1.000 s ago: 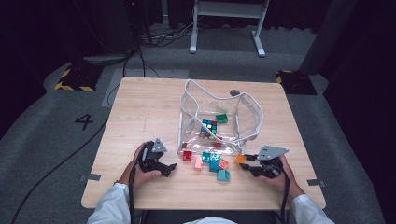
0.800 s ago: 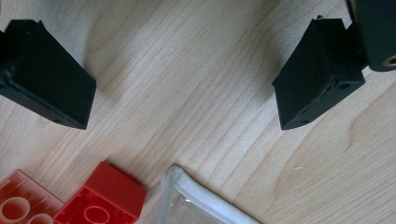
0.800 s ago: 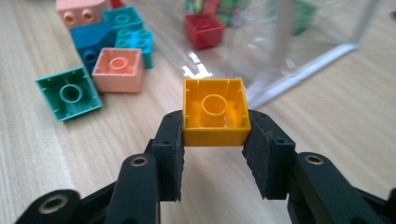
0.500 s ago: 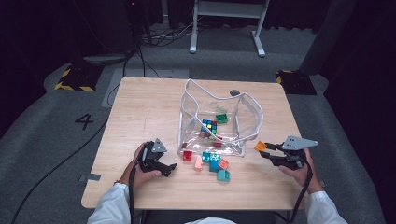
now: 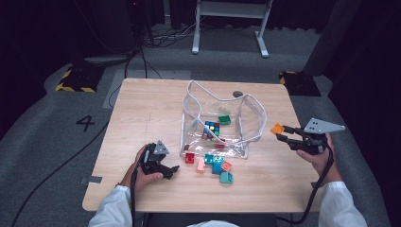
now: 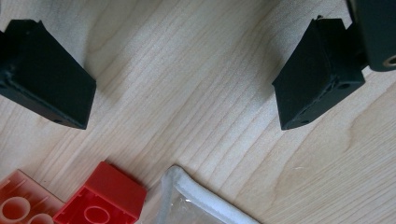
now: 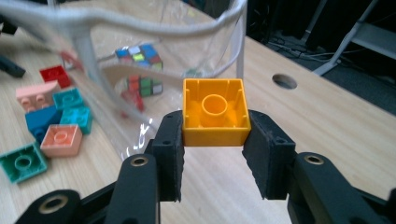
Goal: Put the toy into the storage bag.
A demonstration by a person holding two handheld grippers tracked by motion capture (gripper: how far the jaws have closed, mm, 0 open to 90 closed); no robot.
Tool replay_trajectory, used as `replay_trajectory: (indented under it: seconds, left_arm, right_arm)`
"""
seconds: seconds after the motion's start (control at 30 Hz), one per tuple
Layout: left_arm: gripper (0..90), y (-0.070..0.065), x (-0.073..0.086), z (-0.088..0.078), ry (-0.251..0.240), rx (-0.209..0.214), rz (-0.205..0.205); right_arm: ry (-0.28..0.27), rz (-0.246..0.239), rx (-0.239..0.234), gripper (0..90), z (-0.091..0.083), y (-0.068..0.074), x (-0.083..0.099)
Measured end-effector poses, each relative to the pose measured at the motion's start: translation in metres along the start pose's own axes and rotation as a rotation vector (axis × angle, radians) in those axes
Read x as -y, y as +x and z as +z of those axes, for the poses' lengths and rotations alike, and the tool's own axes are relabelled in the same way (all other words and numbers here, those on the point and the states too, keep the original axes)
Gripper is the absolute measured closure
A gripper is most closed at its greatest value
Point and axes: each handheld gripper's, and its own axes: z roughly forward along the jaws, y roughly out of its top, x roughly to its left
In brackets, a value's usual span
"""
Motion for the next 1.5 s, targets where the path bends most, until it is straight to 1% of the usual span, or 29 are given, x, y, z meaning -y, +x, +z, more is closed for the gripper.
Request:
replay_trajectory:
  seconds: [0.03,0.1,0.23,0.27,0.33,0.5,0.63,0.7,0.73,0.77,0.8,0.83,0.87,0.9,0.93,0.97,1.0,1.13,1.2,1.27,1.3,1.33,1.37,1.4,1.47,1.5]
  left_arm:
    - [5.6,0.0,0.0,0.0,0.0,0.0,0.0]
    - [5.6,0.0,0.0,0.0,0.0,0.0,0.0]
    - [5.6,0.0,0.0,0.0,0.0,0.0,0.001]
    - [5.6,0.0,0.0,0.0,0.0,0.0,0.0]
    - [5.6,0.0,0.0,0.0,0.0,0.0,0.0]
    - [5.6,0.0,0.0,0.0,0.0,0.0,0.0]
    - [5.6,0.0,0.0,0.0,0.0,0.0,0.0]
    - [5.6,0.0,0.0,0.0,0.0,0.0,0.0]
    - [5.5,0.0,0.0,0.0,0.0,0.0,0.001]
    - [5.6,0.0,0.0,0.0,0.0,0.0,0.001]
    - [5.6,0.0,0.0,0.0,0.0,0.0,0.0]
    - [5.6,0.0,0.0,0.0,0.0,0.0,0.0]
    - [5.6,0.0,0.0,0.0,0.0,0.0,0.0]
    - [5.6,0.0,0.0,0.0,0.0,0.0,0.0]
    - [5.6,0.0,0.0,0.0,0.0,0.0,0.0]
    - [5.6,0.0,0.0,0.0,0.0,0.0,0.0]
    - [5.6,0.0,0.0,0.0,0.001,-0.001,0.003]
    - [5.6,0.0,0.0,0.0,0.0,0.0,0.0]
    - [5.6,0.0,0.0,0.0,0.0,0.0,0.0]
    - [5.6,0.0,0.0,0.0,0.0,-0.002,-0.004]
    - [5.6,0.0,0.0,-0.001,0.003,-0.004,-0.001]
    - [5.6,-0.001,0.001,-0.001,0.004,-0.004,-0.007]
    - [5.6,-0.001,0.0,-0.001,0.005,-0.004,-0.004]
    - [5.6,-0.001,0.001,-0.001,0.006,-0.003,-0.01]
    - [5.6,-0.001,0.001,-0.001,0.004,-0.004,-0.007]
    - [5.6,-0.001,0.001,-0.001,0.006,-0.003,-0.007]
  right_arm:
    - [-0.007,0.001,0.001,59.1,-0.001,-0.001,-0.004]
    - [-0.006,-0.015,0.012,59.1,-0.004,-0.004,-0.013]
    - [-0.031,-0.028,0.02,59.1,-0.006,-0.01,-0.031]
    - [-0.031,-0.02,0.018,59.1,-0.007,-0.011,-0.035]
    - [-0.046,-0.027,0.01,59.1,-0.007,-0.014,-0.042]
    - [-0.051,-0.043,0.006,59.1,-0.002,-0.016,-0.06]
    - [-0.073,-0.035,-0.022,59.1,0.003,-0.016,-0.073]
    - [-0.067,-0.046,-0.027,59.1,0.01,-0.014,-0.079]
    - [-0.062,-0.06,-0.033,59.1,0.013,-0.013,-0.083]
    - [-0.045,-0.05,-0.032,59.1,0.016,-0.011,-0.086]
    - [-0.036,-0.059,-0.032,59.1,0.02,-0.009,-0.09]
    - [-0.026,-0.068,-0.046,59.1,0.024,-0.006,-0.094]
    - [-0.025,-0.072,-0.047,59.1,0.027,-0.005,-0.095]
    - [-0.023,-0.092,-0.051,59.1,0.031,-0.003,-0.098]
    - [-0.009,-0.1,-0.067,59.1,0.037,-0.001,-0.101]
    - [-0.003,-0.118,-0.071,59.1,0.04,0.0,-0.103]
    - [0.002,-0.122,-0.08,59.1,0.044,0.003,-0.105]
    - [0.009,-0.169,-0.119,59.1,0.059,0.013,-0.112]
    - [0.018,-0.178,-0.138,59.1,0.067,0.018,-0.113]
    - [0.043,-0.191,-0.16,59.1,0.076,0.022,-0.115]
    - [0.066,-0.2,-0.171,59.1,0.082,0.025,-0.117]
    - [0.09,-0.22,-0.176,59.1,0.088,0.028,-0.118]
    - [0.1,-0.226,-0.179,59.1,0.091,0.028,-0.119]
    - [0.123,-0.236,-0.182,59.1,0.096,0.03,-0.121]
    - [0.163,-0.26,-0.185,59.1,0.102,0.032,-0.124]
    - [0.182,-0.262,-0.196,59.1,0.105,0.033,-0.125]
